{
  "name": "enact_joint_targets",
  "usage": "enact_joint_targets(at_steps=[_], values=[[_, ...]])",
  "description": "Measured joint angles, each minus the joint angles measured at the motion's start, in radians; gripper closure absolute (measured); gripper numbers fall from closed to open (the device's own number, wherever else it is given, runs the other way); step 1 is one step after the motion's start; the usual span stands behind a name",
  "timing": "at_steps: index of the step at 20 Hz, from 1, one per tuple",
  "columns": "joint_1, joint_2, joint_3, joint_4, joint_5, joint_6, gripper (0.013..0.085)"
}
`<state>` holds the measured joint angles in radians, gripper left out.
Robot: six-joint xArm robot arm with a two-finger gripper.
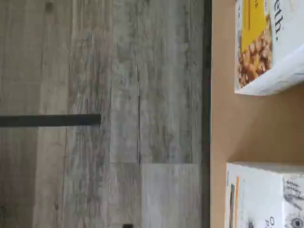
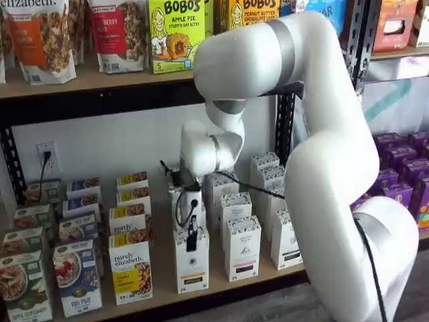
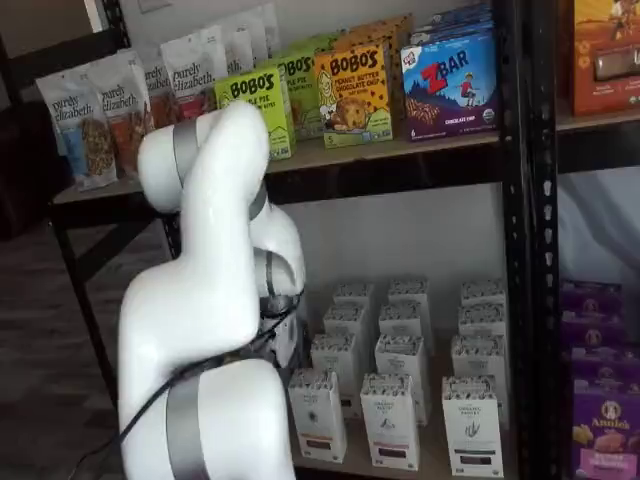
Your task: Pick up the white box with a yellow strip in the middle, on the bottom shelf, the fourth box from the left
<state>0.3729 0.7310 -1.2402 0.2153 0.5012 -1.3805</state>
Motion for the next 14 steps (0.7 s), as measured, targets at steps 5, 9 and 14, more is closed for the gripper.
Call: enact_joint_targets(at_steps=[5,9,14], values=[[-0.016,0.03,-0.074,-0.068,0.126,0.05,0.013],[-0.02,0.047,-0.082,-0.069,0.09,0.045,0.013],[-0.027,0.09,-0.122,-0.069,0.061,0.037,0.013]])
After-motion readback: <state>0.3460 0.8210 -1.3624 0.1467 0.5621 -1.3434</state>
